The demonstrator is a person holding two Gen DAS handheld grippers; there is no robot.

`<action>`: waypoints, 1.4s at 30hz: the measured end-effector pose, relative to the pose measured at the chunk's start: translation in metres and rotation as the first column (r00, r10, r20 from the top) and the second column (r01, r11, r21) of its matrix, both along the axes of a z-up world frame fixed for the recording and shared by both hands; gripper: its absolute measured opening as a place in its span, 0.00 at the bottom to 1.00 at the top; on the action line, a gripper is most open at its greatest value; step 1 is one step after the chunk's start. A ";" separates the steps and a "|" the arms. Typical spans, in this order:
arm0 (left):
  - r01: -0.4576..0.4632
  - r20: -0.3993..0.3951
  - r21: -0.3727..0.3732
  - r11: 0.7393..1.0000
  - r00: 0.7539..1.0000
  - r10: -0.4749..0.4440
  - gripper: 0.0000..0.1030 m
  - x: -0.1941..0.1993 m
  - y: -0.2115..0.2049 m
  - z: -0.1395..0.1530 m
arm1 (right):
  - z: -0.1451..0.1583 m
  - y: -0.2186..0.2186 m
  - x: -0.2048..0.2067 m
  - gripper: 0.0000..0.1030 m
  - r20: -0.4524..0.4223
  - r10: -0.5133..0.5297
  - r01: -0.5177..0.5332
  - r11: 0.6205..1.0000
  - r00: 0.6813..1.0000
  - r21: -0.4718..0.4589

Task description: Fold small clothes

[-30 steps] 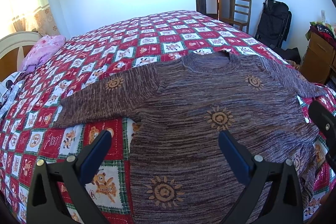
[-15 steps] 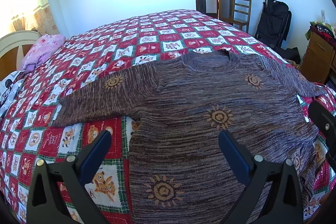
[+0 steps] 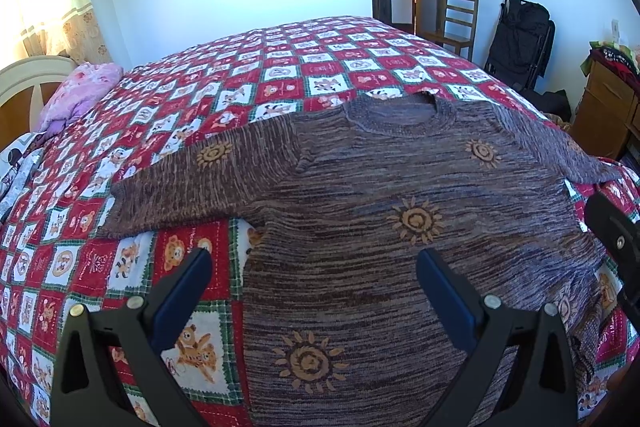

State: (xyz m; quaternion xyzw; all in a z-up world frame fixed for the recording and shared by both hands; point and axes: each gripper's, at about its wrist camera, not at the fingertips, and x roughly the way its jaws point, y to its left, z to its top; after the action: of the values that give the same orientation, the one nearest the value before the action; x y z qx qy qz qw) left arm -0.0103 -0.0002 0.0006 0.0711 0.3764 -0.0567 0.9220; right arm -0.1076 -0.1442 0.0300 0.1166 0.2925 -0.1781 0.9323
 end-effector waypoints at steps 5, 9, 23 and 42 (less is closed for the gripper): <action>-0.002 -0.001 0.001 1.000 1.000 0.002 1.00 0.000 -0.001 0.000 | -0.001 0.000 0.000 0.99 0.001 -0.002 0.002 1.000 1.000 0.000; -0.002 -0.004 0.003 1.000 1.000 0.002 1.00 0.000 -0.003 -0.001 | -0.002 -0.001 -0.001 0.99 0.000 -0.001 0.001 1.000 1.000 0.002; 0.007 -0.025 0.001 1.000 1.000 -0.007 1.00 0.003 -0.007 -0.007 | -0.012 -0.003 0.004 0.99 -0.024 -0.005 0.006 1.000 1.000 0.015; 0.020 -0.102 -0.023 1.000 0.995 -0.022 1.00 0.030 -0.008 -0.027 | 0.003 -0.279 0.013 0.67 0.007 -0.229 0.215 0.920 0.973 0.327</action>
State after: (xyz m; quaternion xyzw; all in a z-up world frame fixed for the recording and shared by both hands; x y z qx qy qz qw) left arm 0.0195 -0.0082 -0.0267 0.0619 0.4216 -0.0741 0.9016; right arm -0.0943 -0.4231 0.0329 0.3047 0.2817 -0.2294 0.8804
